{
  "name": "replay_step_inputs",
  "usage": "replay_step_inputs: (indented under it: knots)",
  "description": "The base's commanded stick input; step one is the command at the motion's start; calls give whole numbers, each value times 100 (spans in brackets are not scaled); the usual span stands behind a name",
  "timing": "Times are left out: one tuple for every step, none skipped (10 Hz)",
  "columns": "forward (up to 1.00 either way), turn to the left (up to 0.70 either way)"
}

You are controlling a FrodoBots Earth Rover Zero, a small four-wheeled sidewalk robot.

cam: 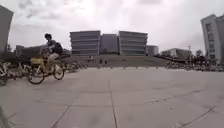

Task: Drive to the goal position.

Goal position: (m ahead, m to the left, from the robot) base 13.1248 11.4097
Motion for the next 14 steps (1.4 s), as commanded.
replay_step_inputs:
  knots:
    - [70, 0]
    - [70, 0]
    - [70, 0]
    - [70, 0]
    - [70, 0]
    - [70, 0]
    - [70, 0]
    - [70, 0]
    - [70, 0]
    - [70, 0]
    - [70, 0]
    - [70, 0]
    - [70, 0]
    - [70, 0]
